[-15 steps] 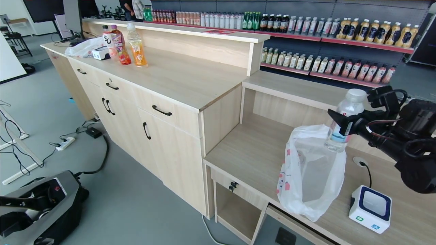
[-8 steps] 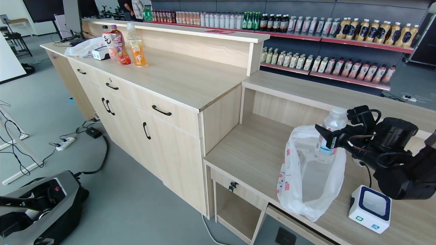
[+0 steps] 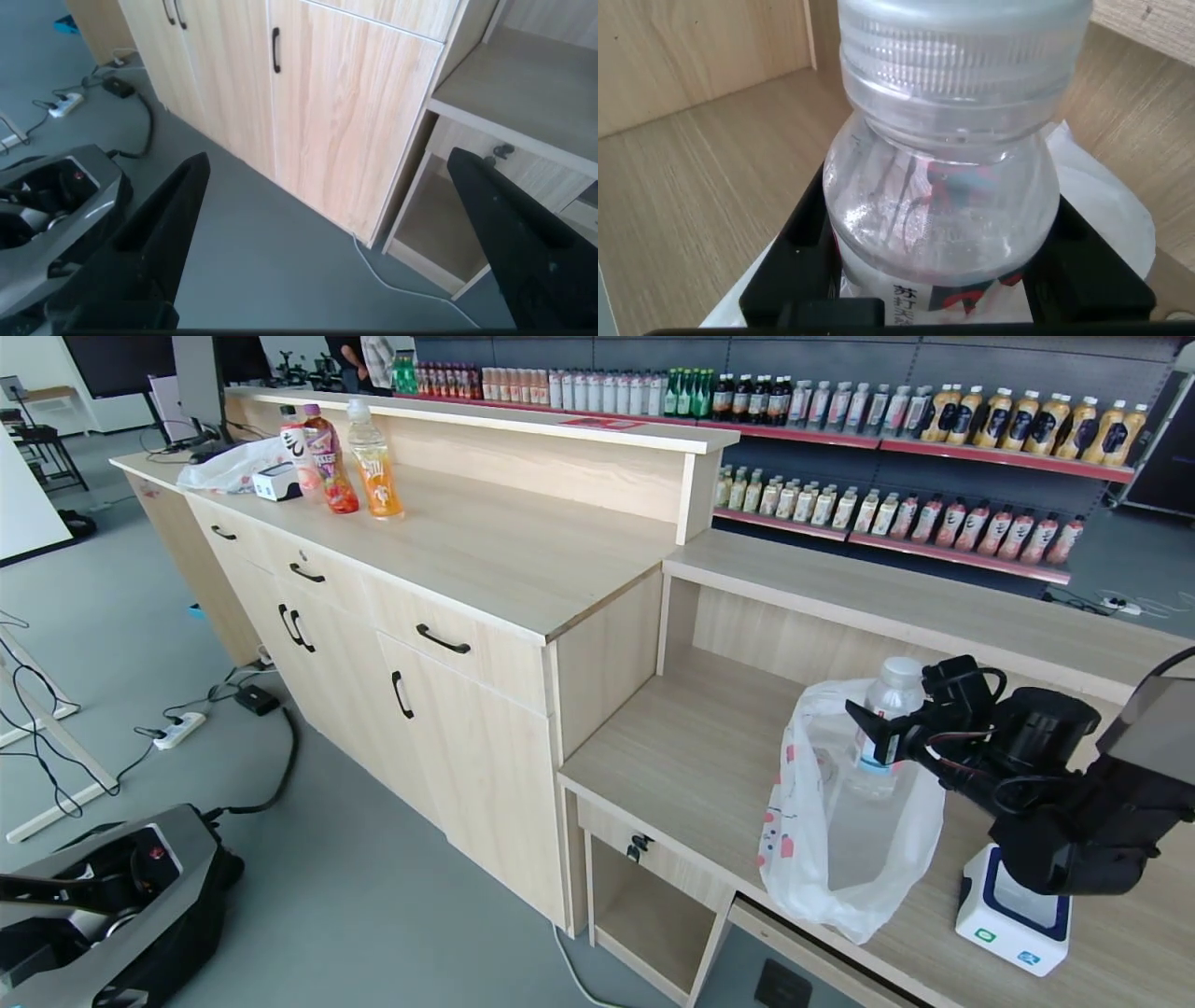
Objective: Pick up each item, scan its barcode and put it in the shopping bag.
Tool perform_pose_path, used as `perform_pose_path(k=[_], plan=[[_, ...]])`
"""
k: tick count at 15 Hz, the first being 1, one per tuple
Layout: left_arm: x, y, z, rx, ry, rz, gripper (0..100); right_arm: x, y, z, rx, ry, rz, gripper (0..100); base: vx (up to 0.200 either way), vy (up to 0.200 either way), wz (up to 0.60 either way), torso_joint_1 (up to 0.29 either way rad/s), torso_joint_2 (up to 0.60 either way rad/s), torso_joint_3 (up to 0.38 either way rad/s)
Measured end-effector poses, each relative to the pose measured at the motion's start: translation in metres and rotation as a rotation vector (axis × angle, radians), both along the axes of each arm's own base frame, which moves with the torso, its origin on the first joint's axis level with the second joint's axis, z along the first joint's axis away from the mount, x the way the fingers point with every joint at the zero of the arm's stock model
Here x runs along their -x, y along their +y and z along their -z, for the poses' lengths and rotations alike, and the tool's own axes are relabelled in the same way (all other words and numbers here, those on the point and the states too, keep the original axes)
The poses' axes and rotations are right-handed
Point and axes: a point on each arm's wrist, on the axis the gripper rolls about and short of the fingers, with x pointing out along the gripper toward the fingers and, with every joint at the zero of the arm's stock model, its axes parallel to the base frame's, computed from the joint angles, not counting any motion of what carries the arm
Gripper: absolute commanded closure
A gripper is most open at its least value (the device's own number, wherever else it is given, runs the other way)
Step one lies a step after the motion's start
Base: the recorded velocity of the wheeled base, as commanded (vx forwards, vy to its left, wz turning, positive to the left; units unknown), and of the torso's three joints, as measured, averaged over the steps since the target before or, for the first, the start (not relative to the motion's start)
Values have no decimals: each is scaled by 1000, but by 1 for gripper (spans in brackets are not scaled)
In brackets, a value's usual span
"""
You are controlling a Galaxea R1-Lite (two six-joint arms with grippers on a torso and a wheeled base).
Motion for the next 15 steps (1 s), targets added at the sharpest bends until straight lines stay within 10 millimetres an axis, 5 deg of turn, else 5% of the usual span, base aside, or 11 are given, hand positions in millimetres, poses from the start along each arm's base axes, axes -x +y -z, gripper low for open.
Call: perform_pose_path(k=[15], plan=[[0,0,0,0,0,0,0,-25,-1,55,15,30,-3,100,0,0,0,0,0,0]])
